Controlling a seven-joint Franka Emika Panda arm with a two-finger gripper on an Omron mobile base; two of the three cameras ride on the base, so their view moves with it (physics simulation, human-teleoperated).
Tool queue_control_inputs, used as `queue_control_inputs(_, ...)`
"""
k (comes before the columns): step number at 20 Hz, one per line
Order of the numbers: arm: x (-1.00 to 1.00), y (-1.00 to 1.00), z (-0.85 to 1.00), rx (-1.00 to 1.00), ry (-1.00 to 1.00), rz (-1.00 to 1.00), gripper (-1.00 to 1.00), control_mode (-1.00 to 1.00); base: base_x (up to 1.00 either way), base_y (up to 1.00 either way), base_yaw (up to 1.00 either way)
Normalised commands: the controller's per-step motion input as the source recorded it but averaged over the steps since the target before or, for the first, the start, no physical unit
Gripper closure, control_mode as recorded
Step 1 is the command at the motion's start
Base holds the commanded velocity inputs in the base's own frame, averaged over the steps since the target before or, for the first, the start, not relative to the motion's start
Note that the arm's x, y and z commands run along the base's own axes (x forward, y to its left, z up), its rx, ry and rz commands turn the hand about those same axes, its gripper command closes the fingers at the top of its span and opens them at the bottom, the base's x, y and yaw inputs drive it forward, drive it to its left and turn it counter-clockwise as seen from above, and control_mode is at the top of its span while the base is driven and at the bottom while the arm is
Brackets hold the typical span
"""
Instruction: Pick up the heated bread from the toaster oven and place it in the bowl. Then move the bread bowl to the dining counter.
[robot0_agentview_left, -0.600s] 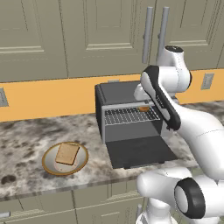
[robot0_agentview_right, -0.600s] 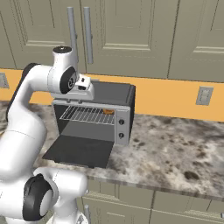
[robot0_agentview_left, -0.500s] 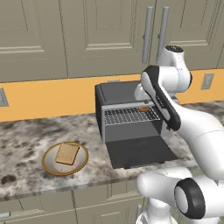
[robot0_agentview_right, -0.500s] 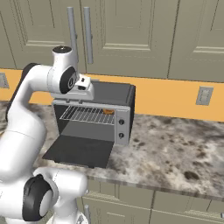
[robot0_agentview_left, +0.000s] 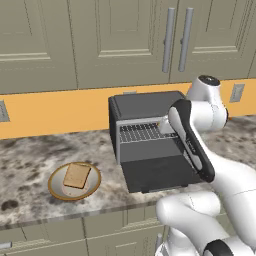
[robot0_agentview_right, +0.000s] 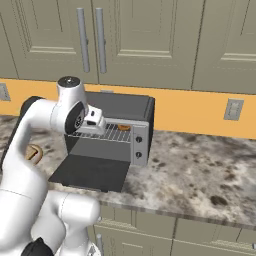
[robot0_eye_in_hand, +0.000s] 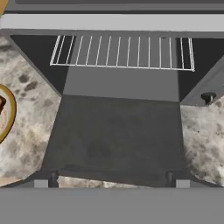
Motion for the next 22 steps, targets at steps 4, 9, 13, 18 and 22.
queue_control_inputs(4, 0.04, 0.15, -0.66, 0.04, -0.26, 0.0, -1.0, -1.0, 0.0, 0.0, 0.0)
queue_control_inputs(9, 0.33, 0.14, -0.15, 0.0, -0.31, 0.0, -1.0, -1.0, 0.0, 0.0, 0.0)
queue_control_inputs(13, 0.26, 0.0, -0.04, 0.0, -0.21, -0.01, -1.0, -1.0, 0.0, 0.0, 0.0)
queue_control_inputs(18, 0.09, 0.0, 0.04, 0.03, -0.26, -0.01, -1.0, -1.0, 0.0, 0.0, 0.0)
queue_control_inputs(22, 0.18, 0.0, 0.01, 0.0, -0.1, -0.01, -1.0, -1.0, 0.0, 0.0, 0.0)
